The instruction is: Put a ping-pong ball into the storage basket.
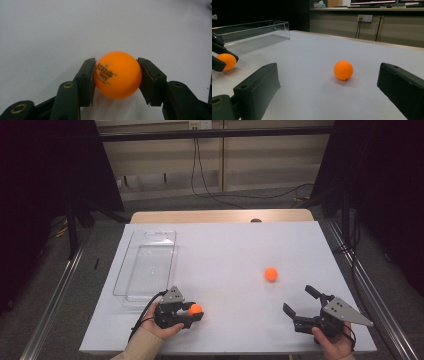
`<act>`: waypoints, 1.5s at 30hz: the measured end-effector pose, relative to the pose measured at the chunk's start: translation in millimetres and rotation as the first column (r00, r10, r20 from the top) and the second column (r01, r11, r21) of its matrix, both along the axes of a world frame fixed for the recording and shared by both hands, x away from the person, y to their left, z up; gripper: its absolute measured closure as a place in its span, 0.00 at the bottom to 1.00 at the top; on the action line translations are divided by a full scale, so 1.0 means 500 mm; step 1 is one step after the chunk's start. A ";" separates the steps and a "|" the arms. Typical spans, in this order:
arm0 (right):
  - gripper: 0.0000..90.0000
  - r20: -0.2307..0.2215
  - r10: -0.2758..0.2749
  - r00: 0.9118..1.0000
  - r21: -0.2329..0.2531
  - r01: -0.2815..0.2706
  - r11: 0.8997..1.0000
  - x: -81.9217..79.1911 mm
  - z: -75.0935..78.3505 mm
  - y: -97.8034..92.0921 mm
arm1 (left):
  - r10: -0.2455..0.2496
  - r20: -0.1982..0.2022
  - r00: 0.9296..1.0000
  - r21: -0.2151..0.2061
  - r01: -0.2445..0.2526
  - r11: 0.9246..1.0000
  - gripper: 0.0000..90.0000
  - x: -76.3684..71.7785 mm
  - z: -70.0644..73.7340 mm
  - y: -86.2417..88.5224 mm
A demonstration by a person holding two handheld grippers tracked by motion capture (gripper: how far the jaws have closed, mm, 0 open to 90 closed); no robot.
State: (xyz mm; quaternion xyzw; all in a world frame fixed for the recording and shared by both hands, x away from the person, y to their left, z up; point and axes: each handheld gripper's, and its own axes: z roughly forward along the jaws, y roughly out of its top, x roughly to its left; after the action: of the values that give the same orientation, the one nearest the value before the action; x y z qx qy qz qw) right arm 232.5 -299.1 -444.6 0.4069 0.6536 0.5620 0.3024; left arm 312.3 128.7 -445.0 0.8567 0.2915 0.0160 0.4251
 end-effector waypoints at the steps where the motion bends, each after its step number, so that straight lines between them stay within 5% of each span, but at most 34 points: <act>1: 0.04 0.000 0.000 1.000 0.001 0.000 1.000 0.000 0.000 0.000 | -0.001 -0.001 1.000 0.001 0.001 1.000 0.56 0.000 0.001 0.000; 45: 0.04 0.003 0.002 1.000 0.001 -0.002 1.000 -0.002 0.002 -0.002 | 0.013 -0.011 1.000 -0.037 -0.014 0.999 0.56 0.006 0.033 0.003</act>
State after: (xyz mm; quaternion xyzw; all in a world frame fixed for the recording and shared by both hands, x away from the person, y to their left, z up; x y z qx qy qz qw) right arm 231.7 -299.9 -443.5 0.4055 0.6534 0.5631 0.3025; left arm 315.2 129.9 -428.3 0.8468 0.2999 0.0089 0.4393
